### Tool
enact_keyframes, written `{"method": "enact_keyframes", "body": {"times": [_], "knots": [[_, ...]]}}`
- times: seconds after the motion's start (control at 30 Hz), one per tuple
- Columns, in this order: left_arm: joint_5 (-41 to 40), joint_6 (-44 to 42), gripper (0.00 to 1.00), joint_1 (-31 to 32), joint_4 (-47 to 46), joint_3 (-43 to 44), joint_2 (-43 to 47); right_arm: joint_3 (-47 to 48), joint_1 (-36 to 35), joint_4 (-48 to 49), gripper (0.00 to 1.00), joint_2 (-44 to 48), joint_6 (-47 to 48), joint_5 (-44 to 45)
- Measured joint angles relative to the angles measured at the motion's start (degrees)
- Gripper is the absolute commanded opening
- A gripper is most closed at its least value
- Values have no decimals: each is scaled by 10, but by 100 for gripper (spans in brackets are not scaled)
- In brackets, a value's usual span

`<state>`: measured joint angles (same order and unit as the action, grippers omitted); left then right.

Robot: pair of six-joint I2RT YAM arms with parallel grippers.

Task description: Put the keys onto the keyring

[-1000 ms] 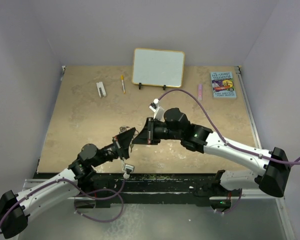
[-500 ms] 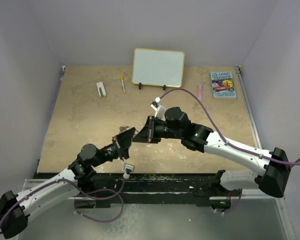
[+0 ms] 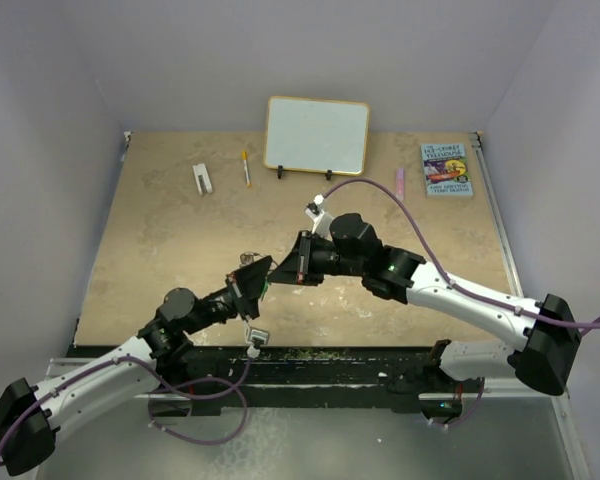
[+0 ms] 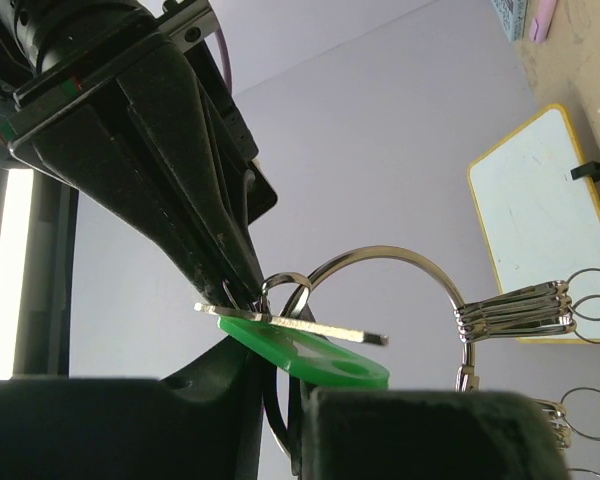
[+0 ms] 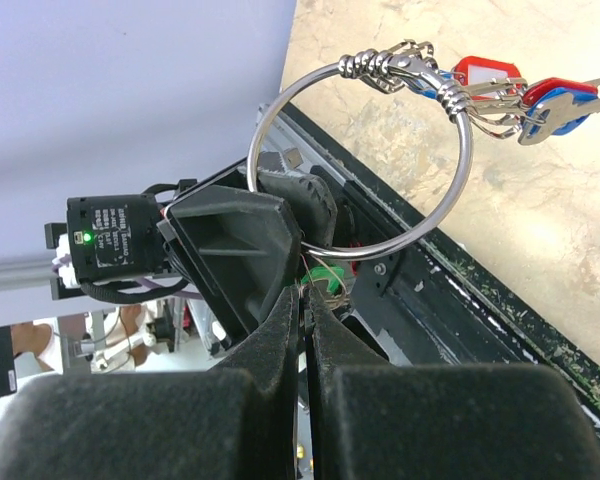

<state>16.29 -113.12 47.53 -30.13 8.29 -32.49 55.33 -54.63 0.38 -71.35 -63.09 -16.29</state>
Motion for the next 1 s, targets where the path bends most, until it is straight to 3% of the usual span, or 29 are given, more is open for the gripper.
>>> {"method": "enact_keyframes", "body": {"times": [1.0], "knots": [[-7,0,4,3,-38,-16,-26,-34,7,34,0,-9,-32,-12]]}}
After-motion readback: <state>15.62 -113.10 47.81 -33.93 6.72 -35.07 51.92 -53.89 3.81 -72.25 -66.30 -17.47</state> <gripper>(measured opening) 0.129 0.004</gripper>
